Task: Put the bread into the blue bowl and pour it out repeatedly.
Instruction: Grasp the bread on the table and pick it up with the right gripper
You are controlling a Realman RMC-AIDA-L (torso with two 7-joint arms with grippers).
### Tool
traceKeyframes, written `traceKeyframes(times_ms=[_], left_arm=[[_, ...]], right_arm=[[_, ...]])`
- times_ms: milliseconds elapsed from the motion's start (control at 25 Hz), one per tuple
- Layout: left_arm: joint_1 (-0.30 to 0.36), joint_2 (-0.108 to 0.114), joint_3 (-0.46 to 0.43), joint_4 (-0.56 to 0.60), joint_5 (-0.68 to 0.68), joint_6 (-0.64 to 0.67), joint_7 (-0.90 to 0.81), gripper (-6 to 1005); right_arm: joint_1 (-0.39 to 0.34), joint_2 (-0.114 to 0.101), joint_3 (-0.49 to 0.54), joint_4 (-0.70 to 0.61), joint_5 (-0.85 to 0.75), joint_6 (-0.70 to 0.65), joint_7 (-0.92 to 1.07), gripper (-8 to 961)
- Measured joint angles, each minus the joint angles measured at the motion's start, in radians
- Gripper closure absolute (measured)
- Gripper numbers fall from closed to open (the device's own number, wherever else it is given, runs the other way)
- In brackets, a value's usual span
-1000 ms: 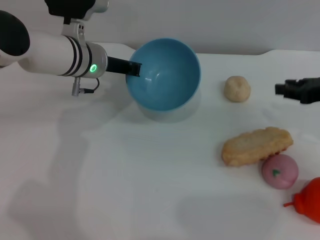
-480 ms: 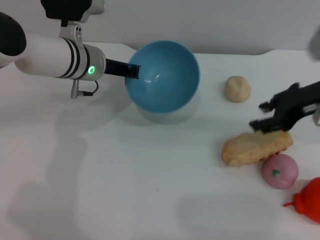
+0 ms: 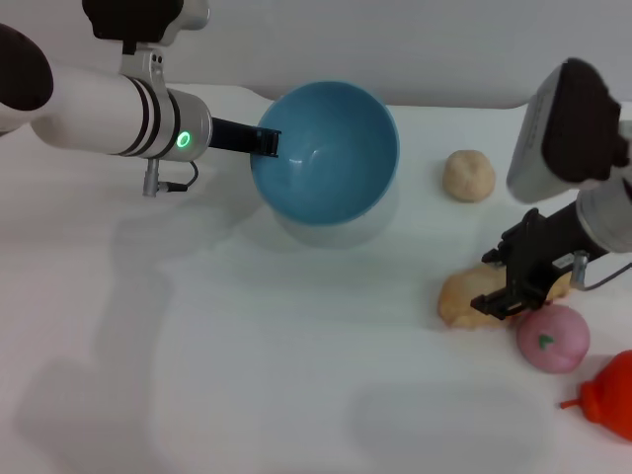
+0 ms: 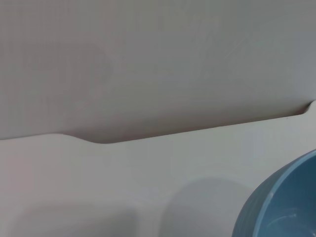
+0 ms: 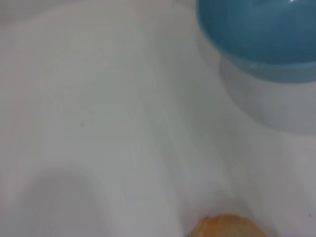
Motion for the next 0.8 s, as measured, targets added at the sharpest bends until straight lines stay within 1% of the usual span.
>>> traceKeyframes(times_ms=[280,320,360,560,800], left_arm=[[0.004,0.000,0.000,0.000,0.000,-0.006,-0.001,1001],[0.004,0.000,0.000,0.000,0.000,-0.006,-0.001,1001],[0.004,0.000,0.000,0.000,0.000,-0.006,-0.001,1001],[0.004,0.001,-0.001,0.000,0.000,-0.006,-0.001,1001],[0.003,0.001,-0.002,0.000,-0.001,-0.004,0.003,1000]], right_arm=[[0.009,0.001,-0.113,0.057,-0.068,0.076,0.067,332],[0.011,0.001,-0.154,0.075,-0.079,0.109,0.089,333],[0.011,0.001,-0.154,0.075,-0.079,0.109,0.089,333],[0.017,0.002,-0.218,0.113,-0.086,0.185,0.124,334],[0.024,0.002,-0.248,0.134,-0.092,0.234,0.143,335]])
